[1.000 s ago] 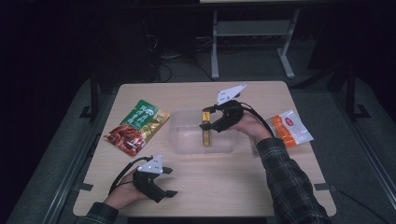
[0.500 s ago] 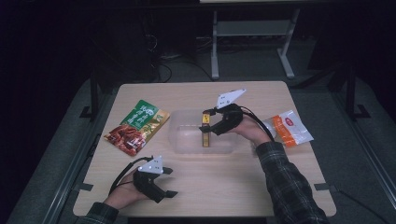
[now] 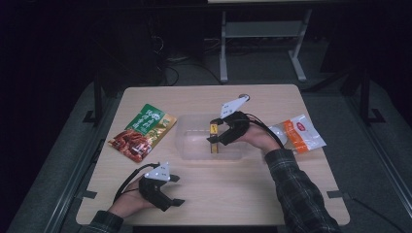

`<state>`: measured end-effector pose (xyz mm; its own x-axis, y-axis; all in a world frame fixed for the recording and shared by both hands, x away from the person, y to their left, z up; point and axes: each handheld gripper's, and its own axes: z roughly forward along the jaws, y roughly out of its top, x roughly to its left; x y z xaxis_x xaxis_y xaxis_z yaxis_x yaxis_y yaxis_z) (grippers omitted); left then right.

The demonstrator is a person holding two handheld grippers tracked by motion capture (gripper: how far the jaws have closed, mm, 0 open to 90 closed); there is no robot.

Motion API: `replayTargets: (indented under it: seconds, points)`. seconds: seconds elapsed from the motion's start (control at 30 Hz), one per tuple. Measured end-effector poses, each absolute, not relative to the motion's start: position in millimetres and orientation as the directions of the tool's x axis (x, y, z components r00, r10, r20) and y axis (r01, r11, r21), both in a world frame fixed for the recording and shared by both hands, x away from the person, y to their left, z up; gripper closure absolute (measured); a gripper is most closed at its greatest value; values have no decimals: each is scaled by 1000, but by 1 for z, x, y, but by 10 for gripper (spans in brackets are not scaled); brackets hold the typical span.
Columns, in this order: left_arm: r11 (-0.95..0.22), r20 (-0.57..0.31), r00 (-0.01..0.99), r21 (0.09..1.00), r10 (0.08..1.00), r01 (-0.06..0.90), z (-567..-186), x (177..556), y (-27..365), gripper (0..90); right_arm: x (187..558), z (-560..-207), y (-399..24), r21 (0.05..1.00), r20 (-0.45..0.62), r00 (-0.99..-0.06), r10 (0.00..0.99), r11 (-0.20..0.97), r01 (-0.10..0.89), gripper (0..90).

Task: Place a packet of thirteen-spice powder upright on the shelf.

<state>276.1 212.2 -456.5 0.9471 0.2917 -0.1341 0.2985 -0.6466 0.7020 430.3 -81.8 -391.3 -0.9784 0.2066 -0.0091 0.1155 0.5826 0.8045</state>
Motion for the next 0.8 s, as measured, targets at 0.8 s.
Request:
replayTargets:
  seconds: [0.8]
  points:
    - [-640, -156, 937, 695, 312, 329, -458, 279, 214, 129, 402, -372, -115, 861, 30, -936, 352, 466, 203, 136]
